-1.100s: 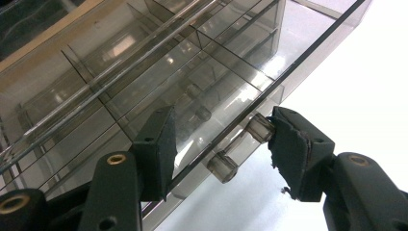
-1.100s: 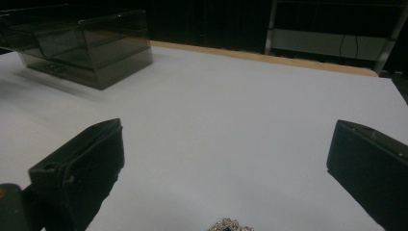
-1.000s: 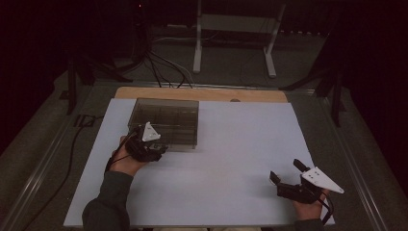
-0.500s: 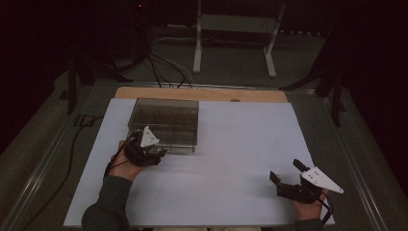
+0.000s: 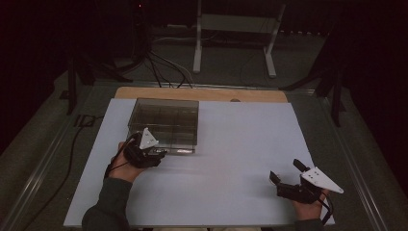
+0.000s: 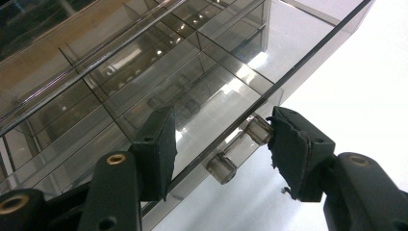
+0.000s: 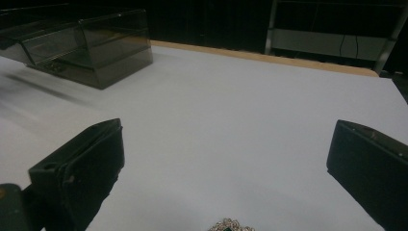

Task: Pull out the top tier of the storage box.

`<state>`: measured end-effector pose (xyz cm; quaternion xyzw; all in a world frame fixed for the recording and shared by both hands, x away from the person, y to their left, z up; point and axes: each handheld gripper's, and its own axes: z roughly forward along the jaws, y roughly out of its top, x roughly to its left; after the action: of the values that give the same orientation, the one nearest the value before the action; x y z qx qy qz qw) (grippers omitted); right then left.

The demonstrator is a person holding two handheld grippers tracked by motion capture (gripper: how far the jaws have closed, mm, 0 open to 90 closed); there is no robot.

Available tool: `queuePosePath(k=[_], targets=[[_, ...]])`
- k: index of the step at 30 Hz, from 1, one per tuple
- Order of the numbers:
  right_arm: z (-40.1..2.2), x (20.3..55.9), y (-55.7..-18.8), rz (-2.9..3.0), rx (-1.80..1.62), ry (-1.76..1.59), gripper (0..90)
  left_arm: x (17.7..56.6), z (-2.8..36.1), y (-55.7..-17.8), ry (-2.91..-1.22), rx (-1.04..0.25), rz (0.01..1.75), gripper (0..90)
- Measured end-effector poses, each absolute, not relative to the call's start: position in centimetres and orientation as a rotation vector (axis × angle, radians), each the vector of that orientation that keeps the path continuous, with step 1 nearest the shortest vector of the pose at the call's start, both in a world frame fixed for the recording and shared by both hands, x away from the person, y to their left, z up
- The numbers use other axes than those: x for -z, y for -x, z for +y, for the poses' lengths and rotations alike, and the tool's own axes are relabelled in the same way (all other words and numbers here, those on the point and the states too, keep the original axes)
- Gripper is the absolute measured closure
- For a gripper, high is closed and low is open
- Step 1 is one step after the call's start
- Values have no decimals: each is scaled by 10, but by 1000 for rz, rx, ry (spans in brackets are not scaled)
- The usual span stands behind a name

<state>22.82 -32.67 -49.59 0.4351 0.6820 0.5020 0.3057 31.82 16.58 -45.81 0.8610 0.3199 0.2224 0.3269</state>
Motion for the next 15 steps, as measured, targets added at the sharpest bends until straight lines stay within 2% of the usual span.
queuePosePath(k=[10,14,15], targets=[[-327,496,-228,1805,-1329,-1152,0,453,174,-315,-2122,-521,848,369],[-327,496,-228,1805,-1330,-1154,0,450,178,-314,-2060,-536,874,226],[-327,496,-228,1806,-1331,-1153,0,449,180,-314,-2040,-538,889,226]])
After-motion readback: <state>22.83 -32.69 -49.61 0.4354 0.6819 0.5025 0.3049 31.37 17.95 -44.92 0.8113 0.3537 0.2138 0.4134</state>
